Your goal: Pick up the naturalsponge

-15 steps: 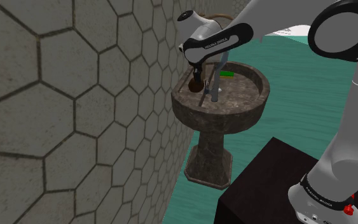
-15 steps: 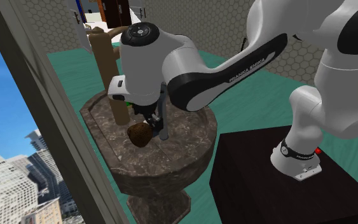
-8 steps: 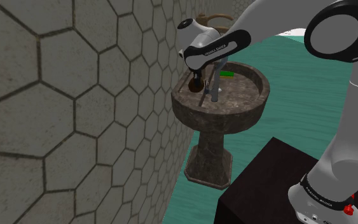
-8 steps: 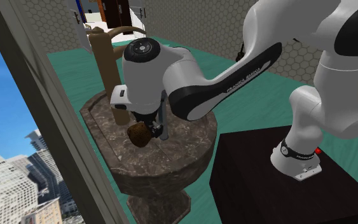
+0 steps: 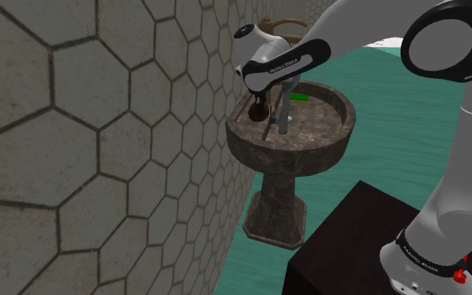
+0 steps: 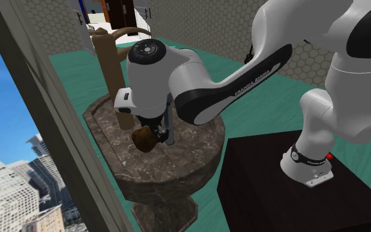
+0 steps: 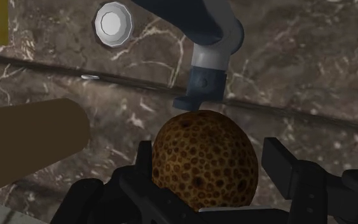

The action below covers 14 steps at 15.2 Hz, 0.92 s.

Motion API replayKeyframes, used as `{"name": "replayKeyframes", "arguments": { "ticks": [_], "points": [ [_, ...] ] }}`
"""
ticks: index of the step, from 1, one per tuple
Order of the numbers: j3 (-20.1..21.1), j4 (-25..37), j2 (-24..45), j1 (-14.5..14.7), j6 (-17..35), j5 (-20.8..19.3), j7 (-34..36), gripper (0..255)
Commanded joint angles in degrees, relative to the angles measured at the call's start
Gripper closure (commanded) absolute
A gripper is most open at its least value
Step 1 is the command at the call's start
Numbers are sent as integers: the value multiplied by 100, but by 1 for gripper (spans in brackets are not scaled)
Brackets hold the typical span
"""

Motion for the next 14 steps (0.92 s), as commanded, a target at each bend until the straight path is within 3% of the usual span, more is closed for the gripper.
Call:
{"name": "replayKeyframes", "arguments": {
  "ticks": [1, 14],
  "points": [
    [-2, -31, -3, -3, 12, -1, 0, 255],
    [30, 663, -210, 18, -833, 142, -343, 255]
  ]
}}
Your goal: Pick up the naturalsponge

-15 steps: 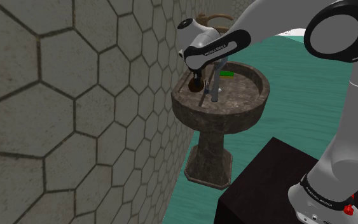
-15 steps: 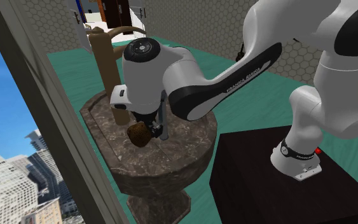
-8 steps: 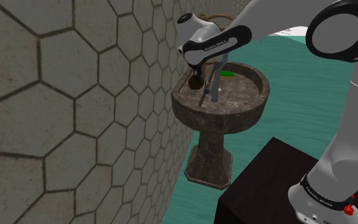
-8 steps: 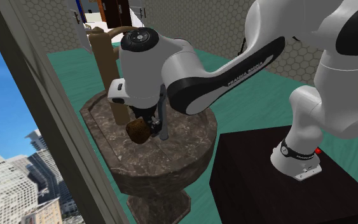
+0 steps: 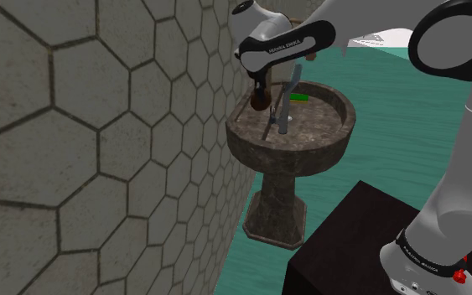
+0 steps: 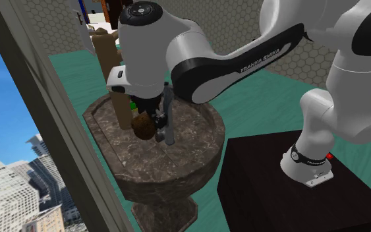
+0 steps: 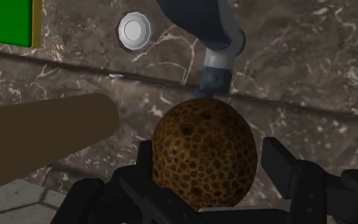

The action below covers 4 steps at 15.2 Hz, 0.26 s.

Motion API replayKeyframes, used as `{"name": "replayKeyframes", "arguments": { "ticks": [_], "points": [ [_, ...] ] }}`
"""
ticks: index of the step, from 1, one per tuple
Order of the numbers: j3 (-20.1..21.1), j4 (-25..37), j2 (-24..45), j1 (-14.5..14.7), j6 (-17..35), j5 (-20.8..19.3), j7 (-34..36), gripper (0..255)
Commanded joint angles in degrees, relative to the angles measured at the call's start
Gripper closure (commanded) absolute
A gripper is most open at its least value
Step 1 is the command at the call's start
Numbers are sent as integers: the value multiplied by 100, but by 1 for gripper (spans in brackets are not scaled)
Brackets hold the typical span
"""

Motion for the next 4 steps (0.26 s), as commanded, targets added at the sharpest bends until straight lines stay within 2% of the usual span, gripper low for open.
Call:
{"name": "replayKeyframes", "arguments": {
  "ticks": [1, 4],
  "points": [
    [-1, 101, -50, -4, -137, 19, -66, 255],
    [1, 177, -58, -1, -216, 30, -96, 255]
  ]
}}
